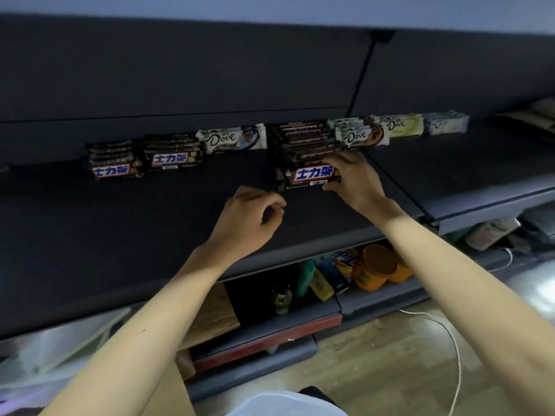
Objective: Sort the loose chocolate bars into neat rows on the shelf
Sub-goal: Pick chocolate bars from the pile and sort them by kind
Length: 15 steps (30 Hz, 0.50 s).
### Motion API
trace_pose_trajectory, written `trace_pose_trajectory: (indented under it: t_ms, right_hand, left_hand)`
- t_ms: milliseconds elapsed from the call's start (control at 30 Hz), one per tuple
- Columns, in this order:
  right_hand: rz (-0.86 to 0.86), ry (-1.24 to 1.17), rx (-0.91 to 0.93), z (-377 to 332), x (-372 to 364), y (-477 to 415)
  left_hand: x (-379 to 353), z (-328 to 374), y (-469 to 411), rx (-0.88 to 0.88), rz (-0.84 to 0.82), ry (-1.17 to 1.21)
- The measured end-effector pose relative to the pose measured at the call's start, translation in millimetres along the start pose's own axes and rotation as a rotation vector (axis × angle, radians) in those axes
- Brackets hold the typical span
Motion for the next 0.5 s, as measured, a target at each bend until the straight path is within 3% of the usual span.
trace_pose_trajectory:
  t_ms: [200,500]
  right_hand:
    - [0.005,-0.015,-0.054,45,6,-9]
    - [-0.009,-0.043,-0.007,45,-3,-22]
  left_hand:
    - [-22,3,-10,0.040,-0.015,-0.029]
    - [-21,-3,-6,0.098,0.097,-0.028]
Point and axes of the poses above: each hand's wrist, its own y-axis away from the middle knuckle, its own x-axis out of the back of the hand, z = x × y, the point moved 10 cm from there along -y, towards the middle knuckle, and after that the axes turned 7 degrees about -z, right-handed, at the moved point
